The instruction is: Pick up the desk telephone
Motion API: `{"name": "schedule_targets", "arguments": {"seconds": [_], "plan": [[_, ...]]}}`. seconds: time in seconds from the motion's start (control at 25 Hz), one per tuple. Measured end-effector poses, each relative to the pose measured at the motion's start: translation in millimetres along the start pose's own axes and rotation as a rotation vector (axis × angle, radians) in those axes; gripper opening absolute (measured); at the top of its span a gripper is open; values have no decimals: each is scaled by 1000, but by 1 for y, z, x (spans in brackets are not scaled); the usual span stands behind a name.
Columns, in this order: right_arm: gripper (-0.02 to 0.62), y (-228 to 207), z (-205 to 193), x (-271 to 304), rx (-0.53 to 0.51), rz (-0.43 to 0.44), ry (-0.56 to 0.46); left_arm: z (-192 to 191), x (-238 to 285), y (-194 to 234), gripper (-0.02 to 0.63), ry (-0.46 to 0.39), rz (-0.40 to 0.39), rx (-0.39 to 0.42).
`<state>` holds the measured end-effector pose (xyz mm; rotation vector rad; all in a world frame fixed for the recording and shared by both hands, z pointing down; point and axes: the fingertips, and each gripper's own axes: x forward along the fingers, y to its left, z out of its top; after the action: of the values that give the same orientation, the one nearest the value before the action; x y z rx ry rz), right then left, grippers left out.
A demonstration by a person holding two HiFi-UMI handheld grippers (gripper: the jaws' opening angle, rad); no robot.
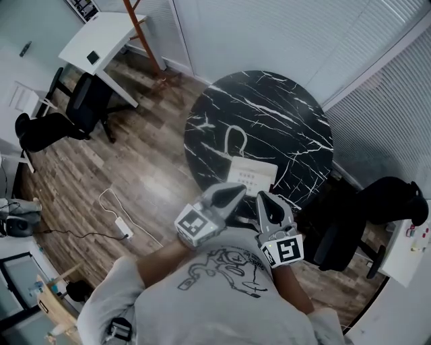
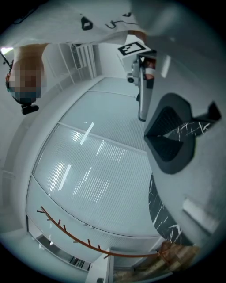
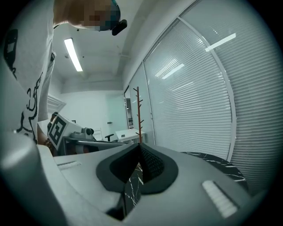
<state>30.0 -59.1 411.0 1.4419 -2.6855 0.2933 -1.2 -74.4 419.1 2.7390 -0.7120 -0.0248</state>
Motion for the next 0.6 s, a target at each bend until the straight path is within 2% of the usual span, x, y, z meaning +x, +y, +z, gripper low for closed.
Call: {"name": "schedule_targets", "arguments": {"seconds": [0.16, 0.44, 0.6], "plan": [[6, -9, -5, -2, 3, 22, 9, -9, 10, 3, 2, 18, 18, 18], [8, -23, -18, 2, -2, 23, 39, -24, 22, 11, 23, 47, 24, -21], [26, -33, -36, 5, 10, 11, 72, -39, 29, 20, 51, 81, 31, -14]]}}
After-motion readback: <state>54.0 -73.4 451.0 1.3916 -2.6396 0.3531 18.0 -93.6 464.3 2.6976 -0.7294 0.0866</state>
